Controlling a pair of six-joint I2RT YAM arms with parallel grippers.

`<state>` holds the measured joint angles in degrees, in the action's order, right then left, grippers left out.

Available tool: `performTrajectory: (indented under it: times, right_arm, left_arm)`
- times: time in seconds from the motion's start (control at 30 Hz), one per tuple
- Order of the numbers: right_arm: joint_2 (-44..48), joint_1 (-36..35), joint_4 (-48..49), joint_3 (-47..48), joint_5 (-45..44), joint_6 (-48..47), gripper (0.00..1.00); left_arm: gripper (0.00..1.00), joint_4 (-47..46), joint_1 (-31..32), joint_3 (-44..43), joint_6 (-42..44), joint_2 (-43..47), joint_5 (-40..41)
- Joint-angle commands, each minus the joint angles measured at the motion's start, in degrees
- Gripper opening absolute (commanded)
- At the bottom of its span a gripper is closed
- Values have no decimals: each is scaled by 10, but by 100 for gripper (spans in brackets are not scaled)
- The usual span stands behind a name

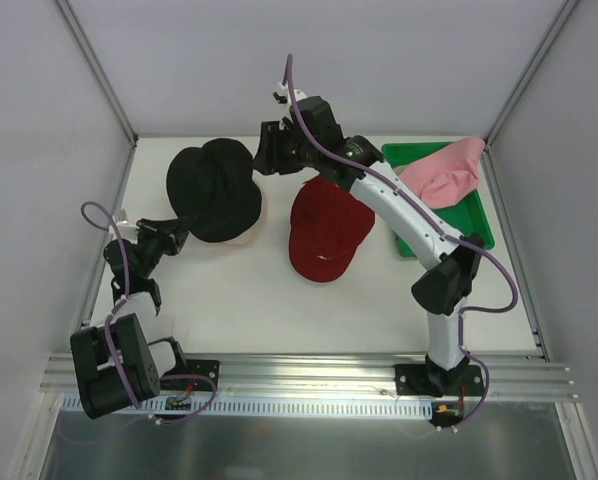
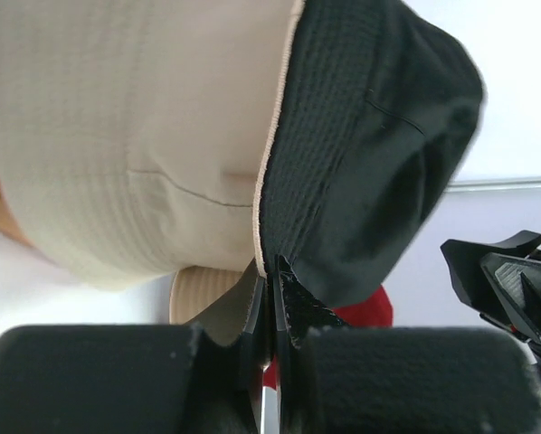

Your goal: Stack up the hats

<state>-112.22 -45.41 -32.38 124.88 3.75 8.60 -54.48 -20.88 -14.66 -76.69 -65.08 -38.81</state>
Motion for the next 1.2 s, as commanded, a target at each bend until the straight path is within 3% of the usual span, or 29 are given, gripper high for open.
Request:
performTrajectory:
  times: [0.0, 0.17, 0.37, 0.57, 0.6, 0.73, 0.9, 1.17]
  right_arm:
    - [-11, 5, 8, 26, 46, 17, 49]
    - [-24, 12, 6, 33, 50, 19, 52]
    - [-74, 23, -7, 106, 64, 19, 63]
    - [-99, 30, 10, 131, 71, 26, 67]
    - [-105, 30, 13, 130, 71, 26, 67]
    - [-106, 30, 30, 112, 72, 24, 67]
    - [-113, 35, 50, 101, 77, 35, 67]
    - [-125, 45, 60, 106, 86, 44, 67]
  left_arm:
    - [0, -25, -9, 16, 34, -8, 6]
    - [0, -46, -10, 6, 21, -30, 2]
    - [0, -38, -12, 0, 12, -22, -6]
    - [24, -3, -12, -23, 26, 11, -16]
    - [36, 18, -12, -26, 30, 17, -14]
    - [62, 85, -12, -39, 73, 59, -3]
    - [69, 141, -12, -60, 108, 82, 14]
    - [70, 248, -13, -126, 188, 81, 64]
